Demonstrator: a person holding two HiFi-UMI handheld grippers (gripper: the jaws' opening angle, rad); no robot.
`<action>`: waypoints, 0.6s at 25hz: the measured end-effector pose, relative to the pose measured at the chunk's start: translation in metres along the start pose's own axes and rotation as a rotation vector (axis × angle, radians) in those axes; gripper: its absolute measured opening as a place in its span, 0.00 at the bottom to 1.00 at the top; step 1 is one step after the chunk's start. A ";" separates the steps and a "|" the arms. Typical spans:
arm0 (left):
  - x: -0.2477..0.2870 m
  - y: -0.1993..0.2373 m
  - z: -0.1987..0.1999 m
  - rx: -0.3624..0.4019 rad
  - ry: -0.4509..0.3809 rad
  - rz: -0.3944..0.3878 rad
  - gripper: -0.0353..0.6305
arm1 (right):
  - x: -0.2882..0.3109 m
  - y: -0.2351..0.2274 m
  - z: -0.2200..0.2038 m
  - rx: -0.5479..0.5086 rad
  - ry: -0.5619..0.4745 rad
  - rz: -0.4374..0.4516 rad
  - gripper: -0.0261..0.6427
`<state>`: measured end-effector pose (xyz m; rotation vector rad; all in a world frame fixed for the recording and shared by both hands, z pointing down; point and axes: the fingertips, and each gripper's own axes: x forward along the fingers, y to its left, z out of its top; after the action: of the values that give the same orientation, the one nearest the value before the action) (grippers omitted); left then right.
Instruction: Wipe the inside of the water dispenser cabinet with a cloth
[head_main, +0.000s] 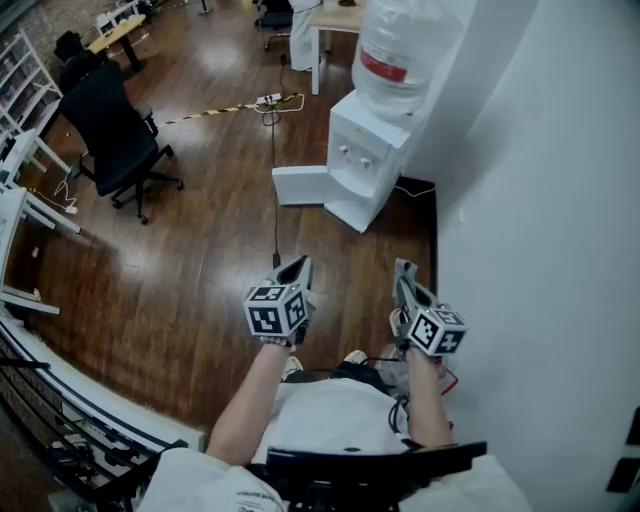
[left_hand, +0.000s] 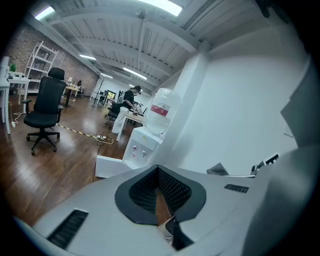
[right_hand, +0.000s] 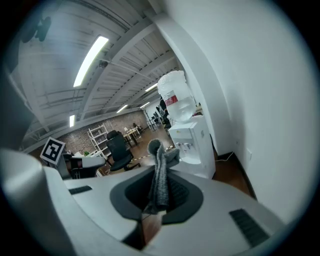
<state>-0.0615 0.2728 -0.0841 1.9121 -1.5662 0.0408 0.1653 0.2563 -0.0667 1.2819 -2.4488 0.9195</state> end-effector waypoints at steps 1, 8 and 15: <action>0.000 0.000 0.000 0.000 0.000 0.000 0.04 | 0.000 0.000 -0.001 -0.005 0.002 0.000 0.09; 0.002 -0.005 -0.002 0.001 0.008 -0.005 0.04 | -0.003 -0.007 -0.002 0.005 0.003 -0.013 0.09; 0.009 -0.007 -0.006 -0.003 0.016 0.001 0.04 | 0.001 -0.020 -0.005 -0.006 0.018 -0.054 0.09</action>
<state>-0.0507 0.2682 -0.0783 1.9035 -1.5561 0.0540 0.1804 0.2498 -0.0540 1.3250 -2.3895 0.9054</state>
